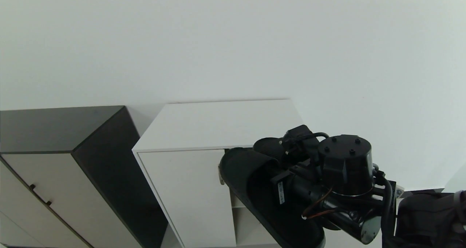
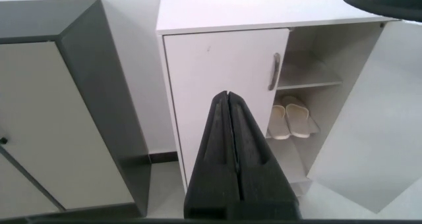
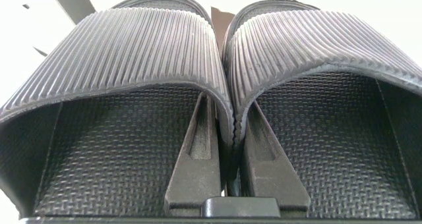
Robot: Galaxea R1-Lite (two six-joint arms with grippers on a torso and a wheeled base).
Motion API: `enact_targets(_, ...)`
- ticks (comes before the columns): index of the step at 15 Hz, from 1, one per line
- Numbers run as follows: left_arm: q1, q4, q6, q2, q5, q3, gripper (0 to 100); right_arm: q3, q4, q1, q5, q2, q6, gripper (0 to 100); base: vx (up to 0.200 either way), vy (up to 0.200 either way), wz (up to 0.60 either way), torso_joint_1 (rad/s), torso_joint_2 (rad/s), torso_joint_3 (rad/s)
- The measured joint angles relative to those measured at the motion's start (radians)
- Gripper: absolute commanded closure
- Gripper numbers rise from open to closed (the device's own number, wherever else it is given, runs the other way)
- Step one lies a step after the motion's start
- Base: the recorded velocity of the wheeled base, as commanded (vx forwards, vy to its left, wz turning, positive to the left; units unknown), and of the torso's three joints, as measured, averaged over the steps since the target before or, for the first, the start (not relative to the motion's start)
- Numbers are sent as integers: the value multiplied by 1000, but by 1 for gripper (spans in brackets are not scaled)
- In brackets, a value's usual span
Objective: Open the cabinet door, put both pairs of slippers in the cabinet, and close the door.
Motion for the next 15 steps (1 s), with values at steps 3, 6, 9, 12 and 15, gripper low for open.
enact_targets(3, 0, 0, 0, 0, 0, 0, 100, 2, 0, -1, -1, 2, -1, 100, 0, 0, 0, 0, 0, 0)
enact_targets(6, 0, 0, 0, 0, 0, 0, 100, 2, 2, -5, -2, 7, -1, 100, 0, 0, 0, 0, 0, 0)
enact_targets(9, 0, 0, 0, 0, 0, 0, 100, 4, 1, -7, -2, 10, -1, 100, 0, 0, 0, 0, 0, 0)
enact_targets(12, 0, 0, 0, 0, 0, 0, 100, 7, 0, -6, -3, 16, -1, 100, 0, 0, 0, -141, 321, 176)
enact_targets(15, 0, 0, 0, 0, 0, 0, 100, 7, 0, -6, -3, 22, -1, 100, 0, 0, 0, -204, 481, 268)
